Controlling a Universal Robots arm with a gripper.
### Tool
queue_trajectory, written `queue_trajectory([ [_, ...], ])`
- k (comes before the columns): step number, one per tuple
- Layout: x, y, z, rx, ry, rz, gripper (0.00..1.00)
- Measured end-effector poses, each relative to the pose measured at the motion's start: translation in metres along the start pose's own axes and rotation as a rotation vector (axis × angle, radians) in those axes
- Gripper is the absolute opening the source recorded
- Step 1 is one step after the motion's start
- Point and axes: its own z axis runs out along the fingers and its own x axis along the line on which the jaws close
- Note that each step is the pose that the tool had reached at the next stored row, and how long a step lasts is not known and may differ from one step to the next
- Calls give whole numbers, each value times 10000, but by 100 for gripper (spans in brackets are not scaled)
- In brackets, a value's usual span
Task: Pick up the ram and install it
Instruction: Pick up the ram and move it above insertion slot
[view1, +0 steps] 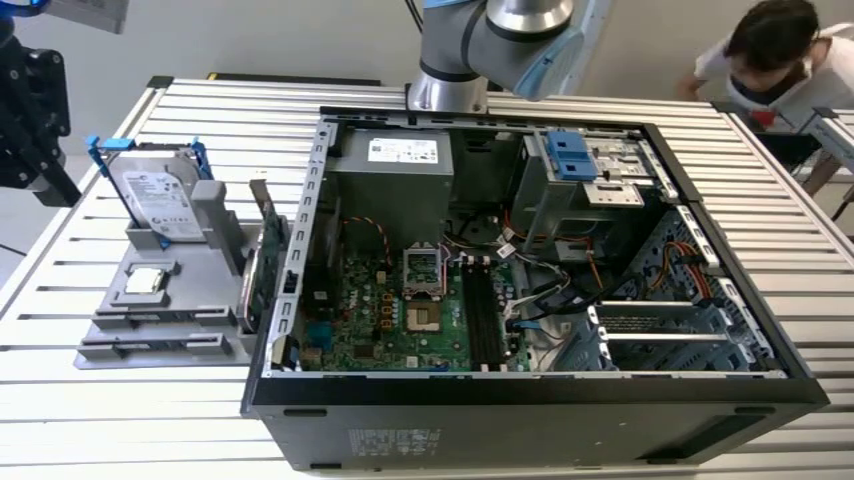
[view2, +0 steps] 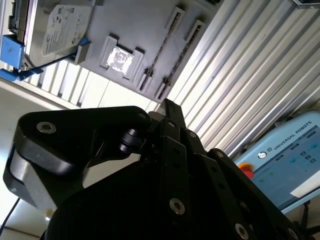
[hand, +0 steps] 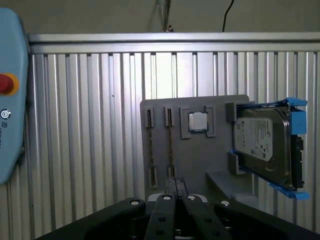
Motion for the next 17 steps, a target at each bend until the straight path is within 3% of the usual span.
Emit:
queue_trajectory([
  [17,0,0,0,-11,7,-308,0],
])
